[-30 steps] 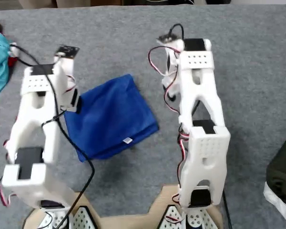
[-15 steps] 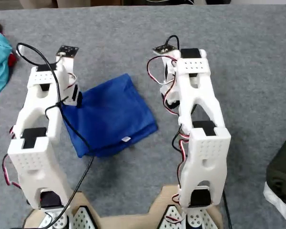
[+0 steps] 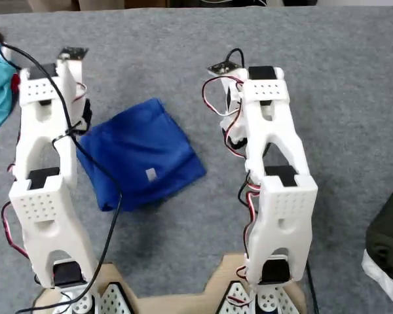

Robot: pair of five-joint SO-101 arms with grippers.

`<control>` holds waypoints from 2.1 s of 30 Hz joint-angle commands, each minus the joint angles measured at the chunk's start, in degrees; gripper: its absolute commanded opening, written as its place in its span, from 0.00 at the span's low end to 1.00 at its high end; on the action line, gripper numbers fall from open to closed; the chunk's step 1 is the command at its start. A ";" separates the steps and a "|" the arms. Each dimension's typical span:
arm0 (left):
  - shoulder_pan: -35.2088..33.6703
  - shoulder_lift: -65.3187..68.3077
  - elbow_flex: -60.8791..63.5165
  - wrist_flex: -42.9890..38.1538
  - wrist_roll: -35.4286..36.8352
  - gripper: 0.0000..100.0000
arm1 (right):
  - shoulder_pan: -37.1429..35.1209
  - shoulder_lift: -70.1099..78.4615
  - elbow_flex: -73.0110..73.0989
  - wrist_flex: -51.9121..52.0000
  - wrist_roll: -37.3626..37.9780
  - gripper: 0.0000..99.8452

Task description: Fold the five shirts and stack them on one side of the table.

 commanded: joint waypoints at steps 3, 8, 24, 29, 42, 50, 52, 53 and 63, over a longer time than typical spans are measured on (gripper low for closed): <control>0.26 -0.57 -12.40 9.76 -0.09 0.12 | -0.40 -13.58 0.31 1.49 0.97 0.01; -0.26 -0.13 -13.10 11.16 -0.09 0.12 | -9.01 -21.05 0.40 5.27 0.97 0.01; 0.97 -0.04 13.01 -1.93 0.00 0.02 | -17.98 -1.98 13.93 -17.76 -13.54 0.01; -0.09 -0.04 14.59 -2.64 -0.26 0.02 | -11.65 4.44 6.81 -13.19 -13.45 0.01; -0.53 -0.66 12.66 0.62 -0.35 0.02 | -14.20 5.93 -23.08 8.97 -13.45 0.01; -0.97 -0.66 0.44 10.81 -3.69 0.02 | -12.35 2.24 -28.44 11.43 -20.75 0.01; -0.97 -0.92 -0.62 11.52 -3.96 0.02 | -11.38 -2.33 -24.04 11.43 -23.30 0.01; -1.05 -1.71 -0.62 11.52 -3.96 0.02 | -11.03 -5.32 -21.23 11.43 -23.91 0.01; -0.97 -32.75 19.52 11.52 -6.07 0.02 | -12.00 -33.45 14.20 10.81 -24.26 0.00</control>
